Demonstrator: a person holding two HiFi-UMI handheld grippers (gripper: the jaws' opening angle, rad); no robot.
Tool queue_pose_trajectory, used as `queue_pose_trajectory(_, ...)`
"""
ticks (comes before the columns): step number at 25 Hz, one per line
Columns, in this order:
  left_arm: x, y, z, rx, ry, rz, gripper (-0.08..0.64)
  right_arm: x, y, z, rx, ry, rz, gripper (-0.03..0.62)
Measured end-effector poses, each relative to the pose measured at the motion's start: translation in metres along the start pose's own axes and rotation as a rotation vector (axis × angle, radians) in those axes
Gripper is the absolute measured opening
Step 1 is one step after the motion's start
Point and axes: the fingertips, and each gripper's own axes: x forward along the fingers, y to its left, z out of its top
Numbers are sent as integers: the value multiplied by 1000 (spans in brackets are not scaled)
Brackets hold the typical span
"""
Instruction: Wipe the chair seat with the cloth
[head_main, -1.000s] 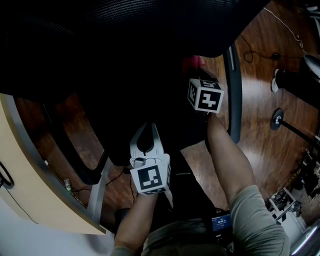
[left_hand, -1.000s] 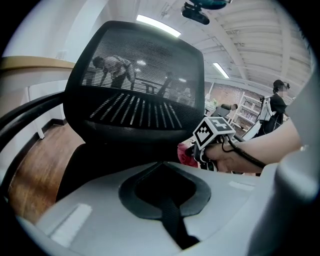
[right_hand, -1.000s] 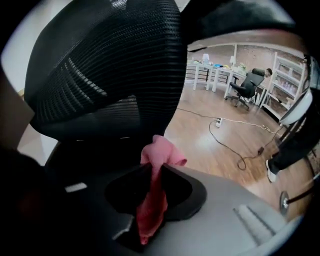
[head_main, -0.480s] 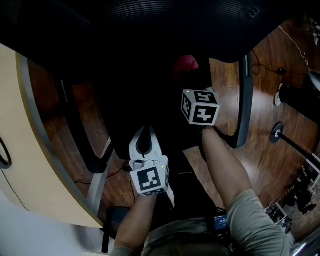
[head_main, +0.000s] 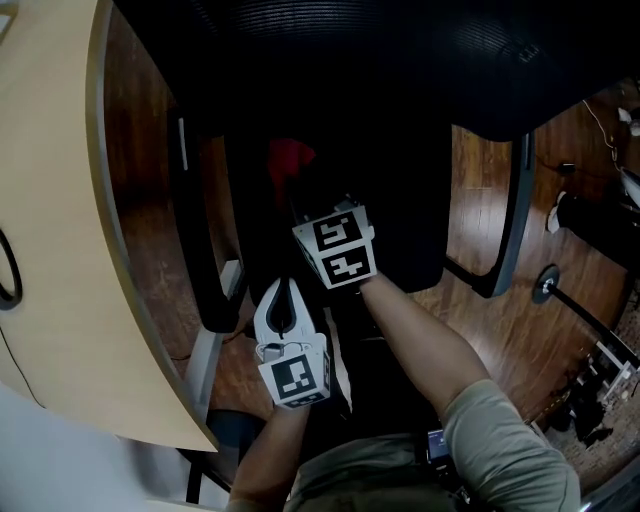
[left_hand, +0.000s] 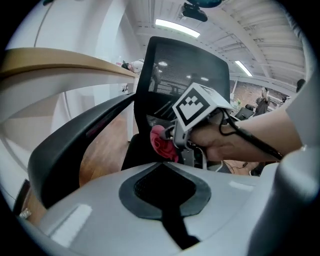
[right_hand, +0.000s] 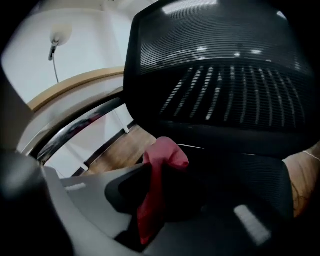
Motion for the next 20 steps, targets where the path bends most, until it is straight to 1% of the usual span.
queue_pose_trajectory(5, -19, 10, -23, -6, 26, -43, 5, 30, 52, -11, -72, 58, 71, 66)
queue_pose_trajectory(9, -22, 15, -26, 33, 47, -92, 5, 49, 71, -25, -69, 111, 89, 66)
queue_pose_trajectory(11, -23, 17, -25, 40, 51, -102, 5, 55, 77, -33, -73, 132, 92, 66)
queue_pose_trajectory(15, -19, 18, -24, 47, 55, -104, 5, 58, 70, -43, -51, 138, 67, 66)
queue_pose_trajectory(20, -9, 6, -30, 65, 67, -98, 5, 41, 34, -54, -15, 126, 13, 65)
